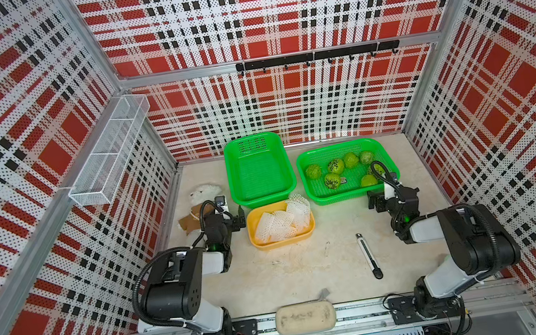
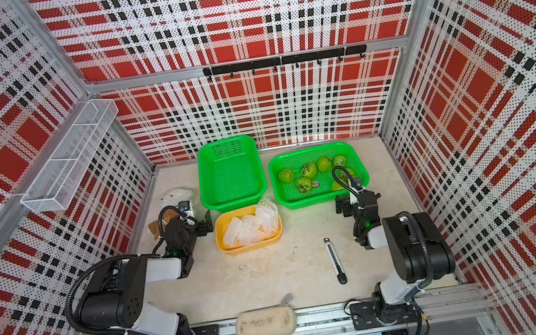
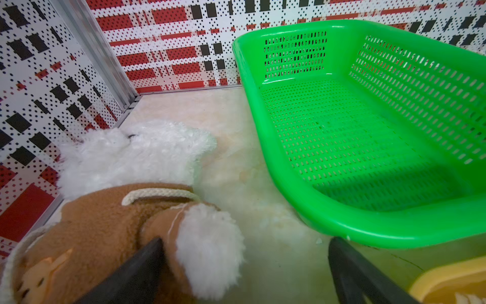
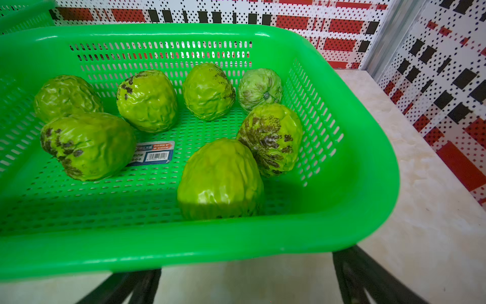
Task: Sleeve custard apples in foam nets
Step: Move the basket to the center of the board.
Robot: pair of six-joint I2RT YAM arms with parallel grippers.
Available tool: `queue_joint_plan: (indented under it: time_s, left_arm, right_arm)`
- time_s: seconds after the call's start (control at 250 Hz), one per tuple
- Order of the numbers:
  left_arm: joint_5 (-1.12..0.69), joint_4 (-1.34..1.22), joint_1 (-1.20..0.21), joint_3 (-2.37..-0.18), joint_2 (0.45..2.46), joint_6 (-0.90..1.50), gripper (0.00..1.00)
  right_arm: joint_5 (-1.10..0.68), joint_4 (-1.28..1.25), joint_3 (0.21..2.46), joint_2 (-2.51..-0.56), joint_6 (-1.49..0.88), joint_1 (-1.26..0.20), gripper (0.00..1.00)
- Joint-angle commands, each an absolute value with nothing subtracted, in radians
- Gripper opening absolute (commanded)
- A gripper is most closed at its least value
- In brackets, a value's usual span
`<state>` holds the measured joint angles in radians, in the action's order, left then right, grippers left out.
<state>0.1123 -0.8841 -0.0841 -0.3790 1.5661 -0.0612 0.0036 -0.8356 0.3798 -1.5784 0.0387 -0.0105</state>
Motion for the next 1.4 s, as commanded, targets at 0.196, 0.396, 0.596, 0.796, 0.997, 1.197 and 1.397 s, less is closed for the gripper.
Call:
queue_joint_plan:
  time_s: [0.196, 0.396, 0.596, 0.796, 0.997, 1.197, 1.397]
  left_arm:
    - [0.107, -0.937, -0.077, -0.402, 1.577, -0.063, 0.99]
    - [0.107, -0.937, -0.076, -0.403, 1.576, -0.064, 0.99]
    - [0.105, -0.937, -0.075, -0.403, 1.576, -0.063, 1.0]
    - [0.106, -0.937, -0.077, -0.404, 1.578, -0.063, 0.99]
    - [0.104, -0.937, -0.075, -0.403, 1.576, -0.063, 1.0]
    - [0.099, -0.944, -0.075, -0.397, 1.573, -0.063, 0.99]
    - [0.137, -1.079, -0.077, -0.321, 1.561, -0.053, 0.99]
  right_arm:
    - [-0.003, -0.917, 0.405, -1.59, 0.05, -0.008, 1.0]
    - [-0.003, -0.916, 0.405, -1.591, 0.052, -0.008, 1.0]
    - [-0.003, -0.916, 0.405, -1.591, 0.05, -0.008, 1.0]
    - [-0.002, -0.915, 0.407, -1.59, 0.05, -0.008, 1.0]
    - [-0.002, -0.917, 0.406, -1.59, 0.053, -0.008, 1.0]
    - [0.0, -0.917, 0.404, -1.59, 0.052, -0.008, 1.0]
    - [0.0, -0.917, 0.404, -1.591, 0.053, -0.008, 1.0]
